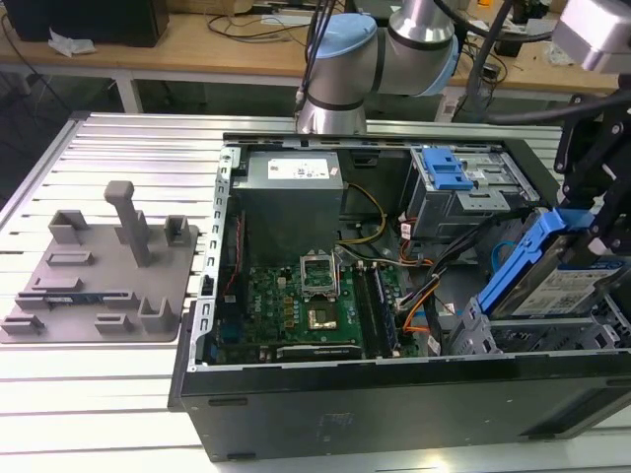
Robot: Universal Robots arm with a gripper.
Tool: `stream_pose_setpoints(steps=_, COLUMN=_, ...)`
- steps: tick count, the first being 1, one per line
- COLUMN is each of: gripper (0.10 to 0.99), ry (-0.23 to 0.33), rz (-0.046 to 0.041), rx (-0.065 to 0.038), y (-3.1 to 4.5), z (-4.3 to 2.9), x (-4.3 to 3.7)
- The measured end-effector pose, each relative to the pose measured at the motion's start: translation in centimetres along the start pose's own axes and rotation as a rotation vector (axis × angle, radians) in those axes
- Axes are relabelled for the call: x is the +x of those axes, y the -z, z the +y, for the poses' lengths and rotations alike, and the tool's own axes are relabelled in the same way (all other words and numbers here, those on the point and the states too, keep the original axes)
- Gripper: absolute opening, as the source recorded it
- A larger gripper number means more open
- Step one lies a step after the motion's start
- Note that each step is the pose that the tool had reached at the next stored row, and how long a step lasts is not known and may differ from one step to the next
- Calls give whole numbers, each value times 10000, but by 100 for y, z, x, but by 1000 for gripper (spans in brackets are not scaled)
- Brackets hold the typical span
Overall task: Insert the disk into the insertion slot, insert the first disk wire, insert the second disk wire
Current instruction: 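Insert the disk into the insertion slot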
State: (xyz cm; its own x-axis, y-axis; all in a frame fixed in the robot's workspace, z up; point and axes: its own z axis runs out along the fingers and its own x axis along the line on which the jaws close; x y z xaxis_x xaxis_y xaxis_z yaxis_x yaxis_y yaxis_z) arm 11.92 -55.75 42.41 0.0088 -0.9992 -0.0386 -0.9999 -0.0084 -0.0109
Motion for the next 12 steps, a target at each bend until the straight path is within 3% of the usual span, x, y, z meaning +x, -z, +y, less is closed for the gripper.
stream_pose_setpoints(steps=2, gripper=369, ry=1, rz=0, rx=0, y=-50, z=1, x=2)
stream_pose_setpoints(steps=6, gripper=376, ry=6, rz=4, rx=0, y=-67, z=1, x=2)
stream_pose_setpoints(steps=8, gripper=502, ry=7, rz=1, rx=0, y=-69, z=4, x=2)
stream_pose_setpoints(steps=12, gripper=502, ry=6, rz=0, rx=0, y=-69, z=5, x=2)
